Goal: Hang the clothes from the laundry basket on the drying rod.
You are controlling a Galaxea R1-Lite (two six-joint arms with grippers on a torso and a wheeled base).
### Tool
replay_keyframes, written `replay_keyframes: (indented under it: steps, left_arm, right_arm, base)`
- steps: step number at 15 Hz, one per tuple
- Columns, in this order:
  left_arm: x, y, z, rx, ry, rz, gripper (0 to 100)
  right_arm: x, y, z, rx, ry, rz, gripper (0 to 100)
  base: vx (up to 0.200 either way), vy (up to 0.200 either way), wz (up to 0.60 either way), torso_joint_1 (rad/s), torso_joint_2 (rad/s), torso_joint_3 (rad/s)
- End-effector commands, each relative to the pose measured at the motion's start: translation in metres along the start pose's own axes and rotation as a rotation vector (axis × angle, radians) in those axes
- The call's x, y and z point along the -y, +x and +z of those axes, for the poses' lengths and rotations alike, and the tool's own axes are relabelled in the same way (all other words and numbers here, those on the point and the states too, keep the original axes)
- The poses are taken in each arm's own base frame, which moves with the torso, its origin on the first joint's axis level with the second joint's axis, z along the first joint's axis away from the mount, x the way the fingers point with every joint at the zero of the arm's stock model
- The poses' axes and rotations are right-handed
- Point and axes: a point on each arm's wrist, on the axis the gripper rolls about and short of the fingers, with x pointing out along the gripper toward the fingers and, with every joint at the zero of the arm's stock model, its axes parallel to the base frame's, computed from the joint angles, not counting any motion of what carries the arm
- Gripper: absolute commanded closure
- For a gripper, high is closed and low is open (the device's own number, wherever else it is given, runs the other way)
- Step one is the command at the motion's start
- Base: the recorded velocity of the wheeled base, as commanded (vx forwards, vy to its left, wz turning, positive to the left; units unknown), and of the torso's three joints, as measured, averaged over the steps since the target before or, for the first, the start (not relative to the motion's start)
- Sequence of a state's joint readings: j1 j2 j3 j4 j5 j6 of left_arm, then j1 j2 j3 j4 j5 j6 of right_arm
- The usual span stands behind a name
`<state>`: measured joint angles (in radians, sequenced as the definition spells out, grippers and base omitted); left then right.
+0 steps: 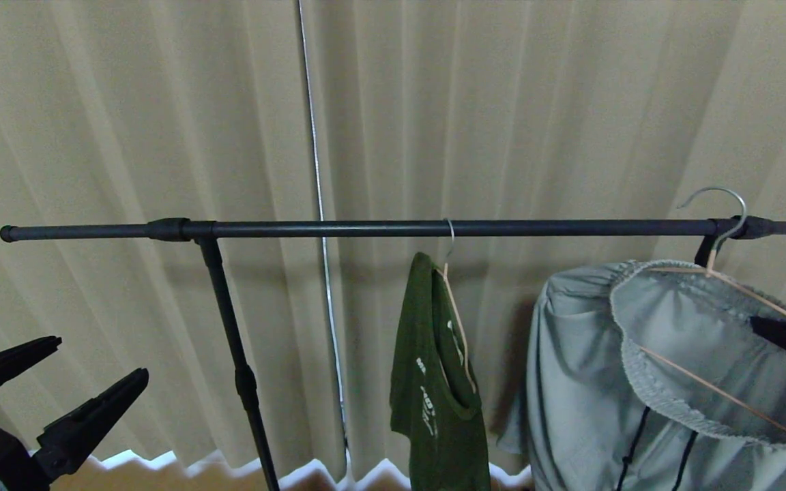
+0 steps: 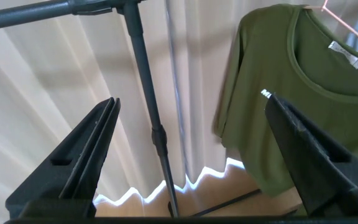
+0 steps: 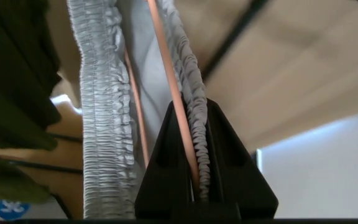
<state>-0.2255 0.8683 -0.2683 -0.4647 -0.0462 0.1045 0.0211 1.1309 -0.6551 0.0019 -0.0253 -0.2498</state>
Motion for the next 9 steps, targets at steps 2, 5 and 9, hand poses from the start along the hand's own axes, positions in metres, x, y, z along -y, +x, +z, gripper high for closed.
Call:
replay_keyframes:
  steps: [2,5,9]
  left_arm:
    - [0.0,0.0,0.0,-0.001,0.0,0.0,0]
    - [0.0,0.0,0.0,0.002,0.0,0.002,0]
    - [0.0,0.0,0.0,-0.001,0.0,0.002,0]
  right_arm:
    - [-0.007,0.054,0.004,-0.056,0.002,0.036,100]
    - [-0.007,0.09,0.003,-0.065,0.007,0.025,100]
    - [-0.008,0.106,0.0,-0.091,0.033,0.022,100]
  base:
    - [0.0,0.0,0.0,0.0,0.0,0.0]
    - [0.0,0.0,0.0,0.0,0.0,0.0]
    - [0.0,0.0,0.0,0.0,0.0,0.0]
